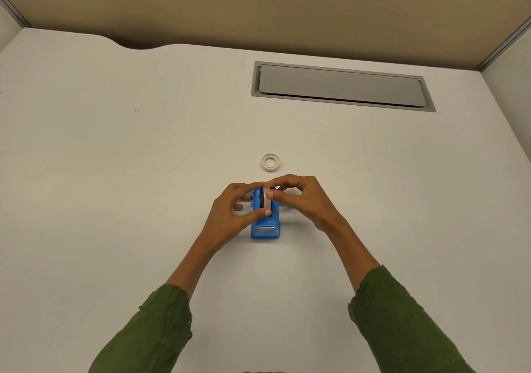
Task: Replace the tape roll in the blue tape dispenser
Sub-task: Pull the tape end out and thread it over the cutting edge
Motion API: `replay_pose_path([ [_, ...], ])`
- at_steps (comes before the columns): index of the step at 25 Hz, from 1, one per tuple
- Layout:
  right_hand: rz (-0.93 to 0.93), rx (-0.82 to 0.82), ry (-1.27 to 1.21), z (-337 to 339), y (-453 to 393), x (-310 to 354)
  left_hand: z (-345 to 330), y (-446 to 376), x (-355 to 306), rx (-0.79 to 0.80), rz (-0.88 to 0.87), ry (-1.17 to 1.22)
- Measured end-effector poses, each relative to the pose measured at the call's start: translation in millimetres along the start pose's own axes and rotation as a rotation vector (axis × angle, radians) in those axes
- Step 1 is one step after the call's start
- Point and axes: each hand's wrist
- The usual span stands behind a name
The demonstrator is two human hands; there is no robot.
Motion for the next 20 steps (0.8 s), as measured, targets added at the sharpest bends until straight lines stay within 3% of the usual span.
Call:
replay_pose_path([
  [3, 0.028, 0.053, 0.090, 2.1, 0.2, 0.1, -0.2, -0.6, 0.3, -0.003, 0.003, -0.011],
  [20, 0.063, -0.085, 0.076, 0.7, 6.5, 4.7, 0.4, -0.4, -0.5, 0.001, -0.005, -0.005],
])
Point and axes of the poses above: each hand's wrist, its own y-axis away from the middle knuckle, its own z-axis out of the back of the hand, x = y × z, and after that the axes turned 4 degrees about y, right-handed
